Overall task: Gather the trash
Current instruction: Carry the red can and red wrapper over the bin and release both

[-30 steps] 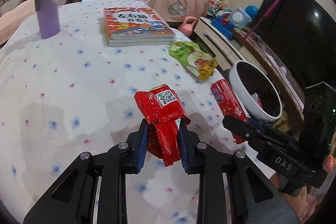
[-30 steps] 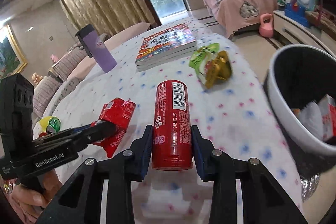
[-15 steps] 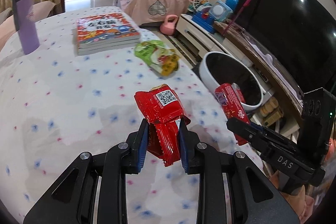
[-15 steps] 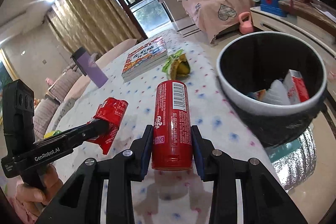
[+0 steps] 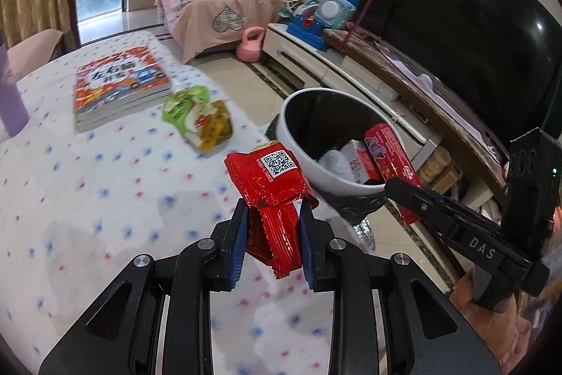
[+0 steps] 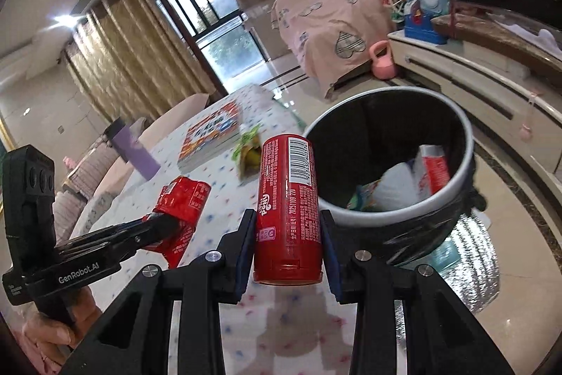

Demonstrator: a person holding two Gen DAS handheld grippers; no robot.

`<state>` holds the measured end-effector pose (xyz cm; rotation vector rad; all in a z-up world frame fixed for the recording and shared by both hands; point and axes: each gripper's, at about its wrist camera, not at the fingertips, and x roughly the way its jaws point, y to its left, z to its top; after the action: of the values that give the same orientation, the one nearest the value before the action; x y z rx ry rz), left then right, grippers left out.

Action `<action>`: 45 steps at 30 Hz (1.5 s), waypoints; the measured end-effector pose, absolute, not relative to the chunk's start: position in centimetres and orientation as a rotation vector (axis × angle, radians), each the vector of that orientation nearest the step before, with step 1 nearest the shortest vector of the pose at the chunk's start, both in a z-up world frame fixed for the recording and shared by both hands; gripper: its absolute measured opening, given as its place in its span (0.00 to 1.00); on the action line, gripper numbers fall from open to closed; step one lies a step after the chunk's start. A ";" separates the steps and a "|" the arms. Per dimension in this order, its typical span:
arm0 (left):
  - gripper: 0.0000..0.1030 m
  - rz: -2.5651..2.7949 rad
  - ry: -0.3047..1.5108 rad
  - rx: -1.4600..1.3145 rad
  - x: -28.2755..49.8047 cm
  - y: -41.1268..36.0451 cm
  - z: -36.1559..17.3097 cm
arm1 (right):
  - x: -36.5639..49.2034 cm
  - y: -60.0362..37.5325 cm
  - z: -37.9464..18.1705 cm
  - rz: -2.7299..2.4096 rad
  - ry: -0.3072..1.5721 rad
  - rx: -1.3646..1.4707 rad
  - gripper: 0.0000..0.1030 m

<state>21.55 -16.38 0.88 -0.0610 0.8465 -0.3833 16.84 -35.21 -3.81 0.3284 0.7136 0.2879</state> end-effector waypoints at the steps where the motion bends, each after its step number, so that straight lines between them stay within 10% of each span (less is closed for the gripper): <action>1: 0.24 -0.391 0.846 -0.059 21.7 -16.8 1.0 | 16.8 -35.6 -3.7 0.283 0.710 0.331 0.34; 45: 0.24 -0.450 0.884 0.017 30.5 -26.3 0.6 | 24.2 -42.4 -3.9 0.130 0.778 0.306 0.34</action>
<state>30.53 -26.28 0.60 0.0173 0.8836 -0.4495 24.16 -42.40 -3.95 0.3056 0.7777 0.1295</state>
